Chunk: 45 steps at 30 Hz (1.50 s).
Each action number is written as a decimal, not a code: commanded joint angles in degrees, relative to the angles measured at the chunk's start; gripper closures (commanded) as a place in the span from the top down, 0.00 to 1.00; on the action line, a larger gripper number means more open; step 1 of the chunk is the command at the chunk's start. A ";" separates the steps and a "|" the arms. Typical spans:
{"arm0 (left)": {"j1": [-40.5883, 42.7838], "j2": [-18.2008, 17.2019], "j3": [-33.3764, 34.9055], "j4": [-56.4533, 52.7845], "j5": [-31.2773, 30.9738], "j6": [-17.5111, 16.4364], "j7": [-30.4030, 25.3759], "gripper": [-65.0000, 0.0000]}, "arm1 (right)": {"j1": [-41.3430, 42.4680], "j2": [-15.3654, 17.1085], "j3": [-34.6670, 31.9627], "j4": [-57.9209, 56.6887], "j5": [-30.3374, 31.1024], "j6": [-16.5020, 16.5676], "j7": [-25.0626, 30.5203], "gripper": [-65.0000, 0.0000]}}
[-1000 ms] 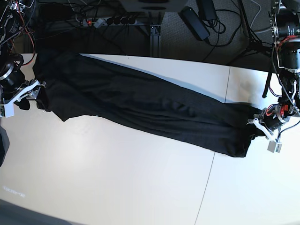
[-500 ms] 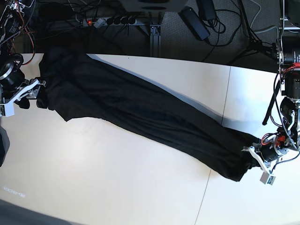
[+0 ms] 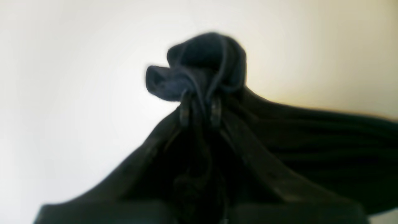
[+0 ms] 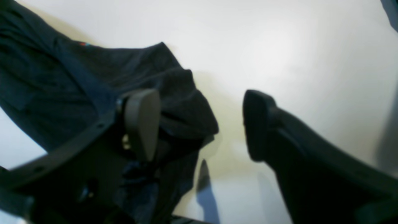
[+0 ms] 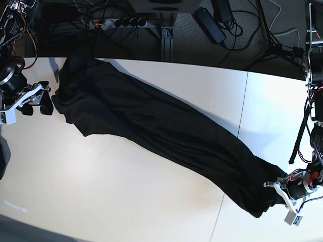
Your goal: Fold the T-shirt properly
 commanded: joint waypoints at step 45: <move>20.65 21.27 19.39 31.30 15.69 3.78 -0.09 0.56 | -4.11 0.70 15.74 0.50 4.15 1.36 -3.04 0.64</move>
